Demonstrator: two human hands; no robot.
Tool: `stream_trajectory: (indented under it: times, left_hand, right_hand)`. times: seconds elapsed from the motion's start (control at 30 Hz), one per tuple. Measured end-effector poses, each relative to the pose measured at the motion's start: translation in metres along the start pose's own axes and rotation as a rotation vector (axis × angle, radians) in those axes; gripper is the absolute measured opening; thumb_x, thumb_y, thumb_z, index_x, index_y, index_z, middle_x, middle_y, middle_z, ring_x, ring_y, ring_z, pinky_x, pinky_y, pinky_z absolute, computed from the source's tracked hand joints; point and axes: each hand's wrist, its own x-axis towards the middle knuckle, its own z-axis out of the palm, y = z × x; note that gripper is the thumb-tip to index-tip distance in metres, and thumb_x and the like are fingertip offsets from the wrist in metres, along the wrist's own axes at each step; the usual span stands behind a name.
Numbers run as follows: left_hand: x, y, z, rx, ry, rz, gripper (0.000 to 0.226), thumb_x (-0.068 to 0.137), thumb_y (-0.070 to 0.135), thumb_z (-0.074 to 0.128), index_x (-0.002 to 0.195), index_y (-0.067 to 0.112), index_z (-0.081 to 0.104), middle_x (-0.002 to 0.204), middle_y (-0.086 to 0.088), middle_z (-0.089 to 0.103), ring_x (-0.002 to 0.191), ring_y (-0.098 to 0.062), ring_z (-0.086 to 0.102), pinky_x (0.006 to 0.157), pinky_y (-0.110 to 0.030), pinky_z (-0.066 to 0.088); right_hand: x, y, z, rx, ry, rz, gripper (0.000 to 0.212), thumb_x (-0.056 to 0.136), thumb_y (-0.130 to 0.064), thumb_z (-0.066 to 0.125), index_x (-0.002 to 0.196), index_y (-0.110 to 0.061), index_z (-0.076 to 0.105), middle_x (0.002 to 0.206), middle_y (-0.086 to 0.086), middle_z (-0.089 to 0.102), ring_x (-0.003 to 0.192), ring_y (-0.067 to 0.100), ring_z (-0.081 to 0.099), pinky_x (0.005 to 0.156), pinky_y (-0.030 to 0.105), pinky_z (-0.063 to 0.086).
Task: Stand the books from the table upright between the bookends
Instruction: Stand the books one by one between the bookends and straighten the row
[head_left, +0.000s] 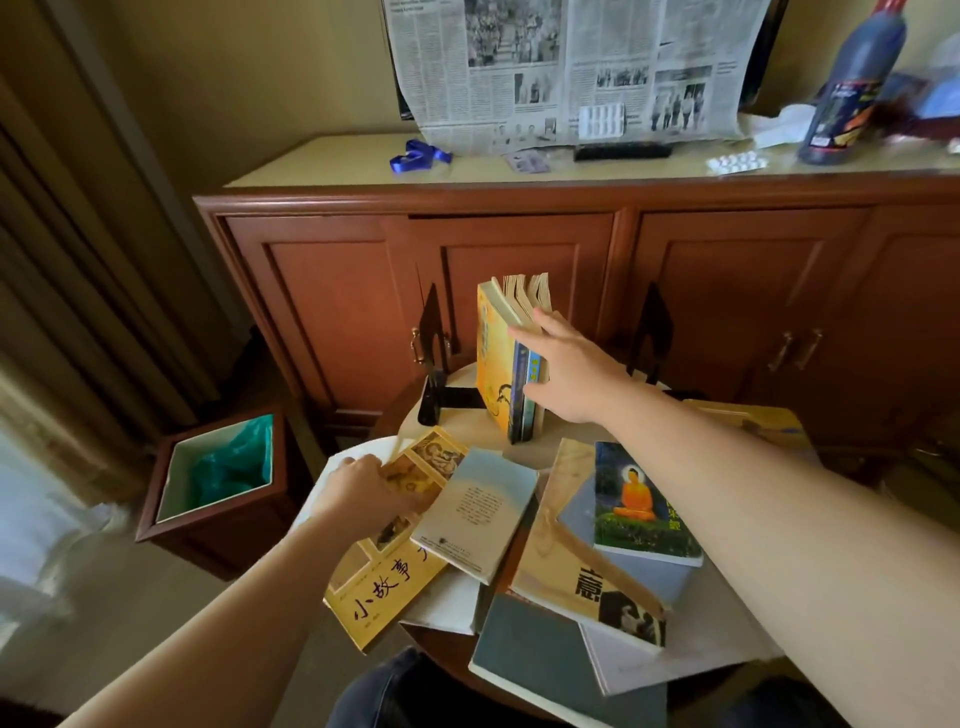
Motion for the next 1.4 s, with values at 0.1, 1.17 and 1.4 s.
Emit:
stream_trajectory:
  times: [0.1, 1.17, 1.4]
  left_hand:
    - [0.003, -0.004, -0.007, -0.104, -0.025, -0.019, 0.057, 0.072, 0.060, 0.087, 0.109, 0.025, 0.061, 0.094, 0.008, 0.061, 0.080, -0.007, 0.062, 0.069, -0.027, 0.057]
    - [0.055, 0.130, -0.038, -0.851, 0.429, 0.333, 0.008, 0.094, 0.018, 0.063, 0.100, 0.022, 0.063, 0.092, 0.004, 0.070, 0.084, -0.015, 0.068, 0.066, -0.028, 0.050]
    - [0.072, 0.150, -0.009, -1.086, 0.275, 0.403, 0.028, 0.091, 0.007, 0.070, 0.111, 0.025, 0.064, 0.098, 0.006, 0.072, 0.088, -0.010, 0.070, 0.080, -0.031, 0.058]
  right_hand:
    - [0.002, 0.000, 0.002, 0.000, 0.008, -0.008, 0.081, 0.095, -0.024, 0.067, 0.161, -0.041, 0.023, 0.173, -0.008, -0.003, 0.158, 0.013, -0.007, 0.125, 0.057, 0.020]
    - [0.001, 0.003, 0.001, 0.003, 0.086, -0.032, 0.081, 0.094, -0.027, 0.067, 0.160, -0.047, 0.023, 0.171, -0.018, 0.001, 0.157, 0.007, -0.002, 0.096, 0.041, 0.056]
    - [0.011, 0.011, 0.003, 0.022, 0.126, -0.076, 0.076, 0.095, -0.028, 0.066, 0.158, -0.045, 0.029, 0.171, -0.017, 0.010, 0.157, 0.012, 0.012, 0.108, 0.041, 0.050]
